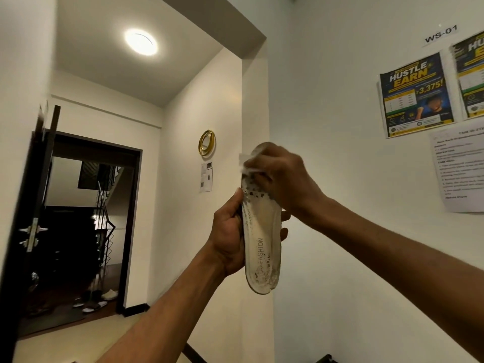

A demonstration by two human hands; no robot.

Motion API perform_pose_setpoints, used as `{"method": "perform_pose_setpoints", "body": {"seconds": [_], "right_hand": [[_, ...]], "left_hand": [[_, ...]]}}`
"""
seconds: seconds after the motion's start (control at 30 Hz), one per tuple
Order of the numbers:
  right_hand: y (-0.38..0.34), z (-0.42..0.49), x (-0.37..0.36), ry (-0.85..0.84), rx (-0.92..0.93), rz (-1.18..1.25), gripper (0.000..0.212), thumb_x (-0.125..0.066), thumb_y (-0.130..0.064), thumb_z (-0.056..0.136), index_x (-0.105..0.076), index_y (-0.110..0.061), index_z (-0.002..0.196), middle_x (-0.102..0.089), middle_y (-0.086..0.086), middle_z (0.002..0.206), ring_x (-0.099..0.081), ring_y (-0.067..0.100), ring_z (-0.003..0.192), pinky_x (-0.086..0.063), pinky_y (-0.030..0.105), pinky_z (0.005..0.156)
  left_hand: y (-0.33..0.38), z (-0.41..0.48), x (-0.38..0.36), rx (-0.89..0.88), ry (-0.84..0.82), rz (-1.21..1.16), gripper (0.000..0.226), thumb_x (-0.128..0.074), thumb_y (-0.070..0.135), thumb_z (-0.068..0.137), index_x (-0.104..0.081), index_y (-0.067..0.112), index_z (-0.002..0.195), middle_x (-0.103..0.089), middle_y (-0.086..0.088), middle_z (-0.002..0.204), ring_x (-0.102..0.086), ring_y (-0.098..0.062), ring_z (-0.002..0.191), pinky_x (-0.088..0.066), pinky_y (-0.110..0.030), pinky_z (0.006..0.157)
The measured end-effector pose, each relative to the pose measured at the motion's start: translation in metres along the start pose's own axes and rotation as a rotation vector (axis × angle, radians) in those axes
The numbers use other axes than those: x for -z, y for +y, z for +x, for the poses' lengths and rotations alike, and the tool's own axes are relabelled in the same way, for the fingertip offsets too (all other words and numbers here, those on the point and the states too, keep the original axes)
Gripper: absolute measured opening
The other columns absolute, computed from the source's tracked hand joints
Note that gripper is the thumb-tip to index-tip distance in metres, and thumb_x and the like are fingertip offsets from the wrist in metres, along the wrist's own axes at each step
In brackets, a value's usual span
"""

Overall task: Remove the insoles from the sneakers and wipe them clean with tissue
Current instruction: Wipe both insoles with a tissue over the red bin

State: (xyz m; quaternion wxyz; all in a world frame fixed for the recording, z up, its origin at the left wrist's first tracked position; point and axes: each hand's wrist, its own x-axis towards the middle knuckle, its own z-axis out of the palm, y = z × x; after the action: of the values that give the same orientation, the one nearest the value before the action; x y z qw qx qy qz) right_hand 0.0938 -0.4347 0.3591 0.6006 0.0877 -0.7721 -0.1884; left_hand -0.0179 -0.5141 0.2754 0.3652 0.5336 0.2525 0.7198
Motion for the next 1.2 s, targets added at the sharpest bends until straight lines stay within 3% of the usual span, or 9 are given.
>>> {"method": "perform_pose_setpoints", "body": {"seconds": [0.07,0.17,0.3,0.43,0.57,0.63,0.93,1.07,1.2], "right_hand": [[-0.008,-0.006,-0.006,-0.082,0.093,0.025,0.021,-0.071,-0.011,0.089,-0.073,-0.007,0.109,-0.065,0.012,0.108,-0.066,0.024,0.092,-0.058,0.03,0.077],[-0.008,-0.006,-0.01,0.058,-0.083,0.099,0.021,-0.073,-0.011,0.088,-0.073,-0.01,0.109,-0.068,0.009,0.108,-0.066,0.02,0.09,-0.06,0.033,0.078],[-0.024,-0.018,-0.021,-0.112,0.053,0.155,0.019,-0.07,-0.014,0.091,-0.072,-0.01,0.11,-0.067,0.008,0.106,-0.065,0.017,0.088,-0.058,0.026,0.077],[-0.02,-0.013,-0.023,0.033,-0.147,0.225,0.019,-0.074,-0.016,0.087,-0.074,-0.01,0.105,-0.069,0.01,0.103,-0.066,0.019,0.083,-0.06,0.03,0.074],[-0.03,-0.009,-0.028,-0.042,-0.027,0.217,0.02,-0.074,-0.015,0.088,-0.074,-0.01,0.107,-0.071,0.009,0.103,-0.065,0.014,0.084,-0.056,0.022,0.076],[-0.025,-0.002,-0.025,0.052,-0.127,0.245,0.02,-0.076,-0.018,0.086,-0.075,-0.01,0.104,-0.072,0.008,0.102,-0.064,0.012,0.081,-0.058,0.023,0.075],[-0.033,0.002,-0.025,0.13,-0.206,0.251,0.02,-0.079,-0.019,0.083,-0.076,-0.009,0.1,-0.073,0.009,0.098,-0.065,0.013,0.078,-0.05,0.011,0.069],[-0.048,-0.005,-0.032,0.021,-0.071,0.224,0.022,-0.081,-0.011,0.08,-0.076,-0.006,0.101,-0.073,0.013,0.097,-0.069,0.022,0.08,-0.059,0.027,0.073],[-0.038,-0.002,-0.025,0.143,-0.24,0.238,0.023,-0.08,-0.02,0.082,-0.077,-0.008,0.101,-0.073,0.009,0.097,-0.068,0.018,0.079,-0.057,0.021,0.071]], "left_hand": [[0.004,0.0,0.002,-0.03,0.002,-0.018,0.059,-0.031,0.06,0.102,-0.067,0.019,0.125,-0.073,-0.016,0.108,-0.072,-0.034,0.089,-0.055,-0.052,0.085],[0.008,0.002,0.003,-0.055,0.036,-0.004,0.058,-0.031,0.06,0.102,-0.07,0.02,0.119,-0.074,-0.015,0.103,-0.072,-0.034,0.087,-0.053,-0.053,0.088],[0.013,0.008,0.014,-0.151,0.104,-0.005,0.055,-0.031,0.055,0.104,-0.069,0.019,0.122,-0.073,-0.015,0.101,-0.068,-0.032,0.094,-0.059,-0.045,0.079],[0.025,0.012,0.017,-0.147,0.125,0.032,0.058,-0.03,0.056,0.104,-0.069,0.018,0.12,-0.074,-0.014,0.098,-0.07,-0.031,0.088,-0.058,-0.045,0.081],[0.037,0.02,0.019,-0.213,0.163,0.08,0.056,-0.03,0.054,0.105,-0.064,0.017,0.128,-0.074,-0.013,0.1,-0.071,-0.029,0.09,-0.061,-0.042,0.078],[0.044,0.022,0.017,-0.216,0.168,0.091,0.058,-0.028,0.056,0.105,-0.065,0.017,0.127,-0.075,-0.012,0.098,-0.072,-0.027,0.087,-0.062,-0.04,0.076],[0.066,0.027,0.014,-0.249,0.179,0.056,0.063,-0.026,0.057,0.105,-0.063,0.013,0.132,-0.073,-0.015,0.114,-0.069,-0.031,0.102,-0.057,-0.045,0.091],[0.07,0.024,0.017,-0.245,0.187,0.054,0.065,-0.028,0.058,0.104,-0.062,0.011,0.132,-0.071,-0.015,0.113,-0.068,-0.031,0.103,-0.057,-0.045,0.091],[0.07,0.024,0.016,-0.247,0.17,0.04,0.065,-0.026,0.059,0.104,-0.063,0.013,0.131,-0.069,-0.017,0.12,-0.067,-0.033,0.106,-0.054,-0.048,0.097]]}}
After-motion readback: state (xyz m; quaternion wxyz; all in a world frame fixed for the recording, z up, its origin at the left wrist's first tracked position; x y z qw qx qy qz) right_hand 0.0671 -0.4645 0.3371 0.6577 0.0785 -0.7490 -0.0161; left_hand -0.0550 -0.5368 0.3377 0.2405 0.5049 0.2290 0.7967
